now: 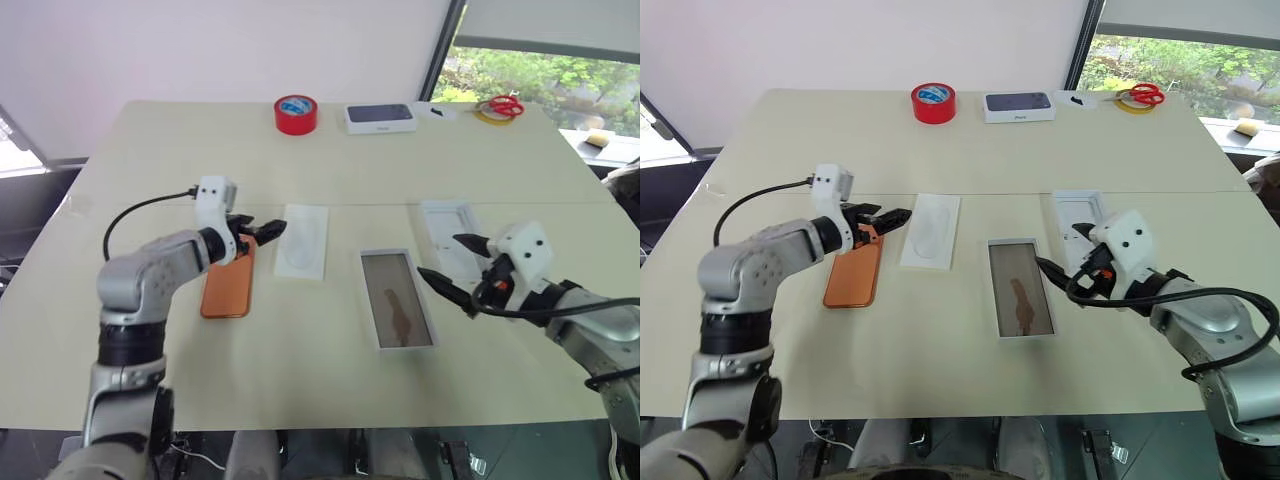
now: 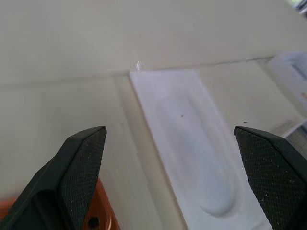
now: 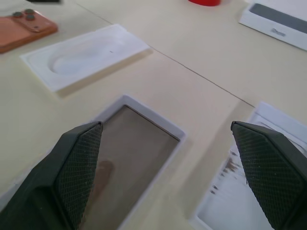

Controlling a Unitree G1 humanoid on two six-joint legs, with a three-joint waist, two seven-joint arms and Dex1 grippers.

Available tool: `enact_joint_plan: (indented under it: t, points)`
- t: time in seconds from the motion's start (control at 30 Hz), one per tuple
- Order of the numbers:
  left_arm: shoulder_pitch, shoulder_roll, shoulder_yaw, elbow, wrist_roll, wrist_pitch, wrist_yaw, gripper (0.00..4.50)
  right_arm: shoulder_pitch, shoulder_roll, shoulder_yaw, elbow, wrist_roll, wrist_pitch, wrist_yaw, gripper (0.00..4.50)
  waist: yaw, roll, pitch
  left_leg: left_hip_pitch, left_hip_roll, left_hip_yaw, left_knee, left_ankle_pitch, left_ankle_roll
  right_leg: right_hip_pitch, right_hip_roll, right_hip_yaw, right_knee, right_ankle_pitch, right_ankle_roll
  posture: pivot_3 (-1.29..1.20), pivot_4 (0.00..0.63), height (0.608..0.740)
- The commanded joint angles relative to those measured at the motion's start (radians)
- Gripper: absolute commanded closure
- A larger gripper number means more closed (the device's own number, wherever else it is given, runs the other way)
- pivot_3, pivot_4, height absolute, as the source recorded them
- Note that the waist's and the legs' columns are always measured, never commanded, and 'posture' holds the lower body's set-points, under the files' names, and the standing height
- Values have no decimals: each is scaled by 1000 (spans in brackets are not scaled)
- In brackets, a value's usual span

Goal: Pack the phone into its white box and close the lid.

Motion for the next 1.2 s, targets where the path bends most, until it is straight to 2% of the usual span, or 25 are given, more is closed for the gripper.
enact_joint_plan:
  t: [0.03,0.4,0.43,0.47,0.53,0.73,0.77,0.9,1.1,1.2]
  points:
    - [-62,-19,33,35,-8,104,37,32,-2,-15,-11,-46,20,25,-4,0,5,0,0,0,0,0,0,0,0,0,0,0,0,0,0,0,150,730]
    - [-176,-104,57,202,-7,186,30,32,-25,-110,75,-134,84,113,70,0,13,-1,1,0,0,0,0,0,0,0,0,0,0,0,0,0,150,730]
    - [-180,-111,71,217,-6,183,35,413,-31,-110,89,-135,84,111,73,0,13,-1,1,0,0,0,0,0,0,0,0,0,0,0,0,0,150,730]
    - [-182,-116,81,228,-5,182,39,555,-34,-110,99,-136,83,109,76,0,12,-1,1,0,0,0,0,0,0,0,0,0,0,0,0,0,150,730]
    - [-184,-123,91,236,0,182,46,1176,-33,-116,111,-139,81,108,84,0,13,-1,1,0,0,0,0,0,0,0,0,0,0,0,0,0,150,730]
    - [-179,-135,107,232,0,189,56,4347,-25,-160,99,-135,112,147,120,0,14,-2,1,-1,0,0,1,0,0,0,0,0,0,0,0,0,150,730]
    - [-179,-136,112,228,-2,192,59,4474,-16,-175,93,-136,120,154,134,0,14,-2,1,-1,0,0,1,0,0,0,0,0,0,0,0,0,150,730]
    - [-182,-144,151,211,-22,205,61,4474,15,-234,94,-147,130,156,185,0,13,-2,1,-1,0,0,0,0,0,0,0,0,0,0,0,0,150,730]
    - [-201,-184,268,190,-58,267,83,4474,40,-311,218,-140,44,104,239,0,13,-2,1,-1,0,0,0,0,0,0,0,0,0,0,0,0,150,730]
    - [-210,-200,321,175,-67,297,99,4500,43,-332,315,-99,-53,60,241,925,13,-2,1,-1,0,0,1,0,0,0,0,0,0,0,0,0,150,730]
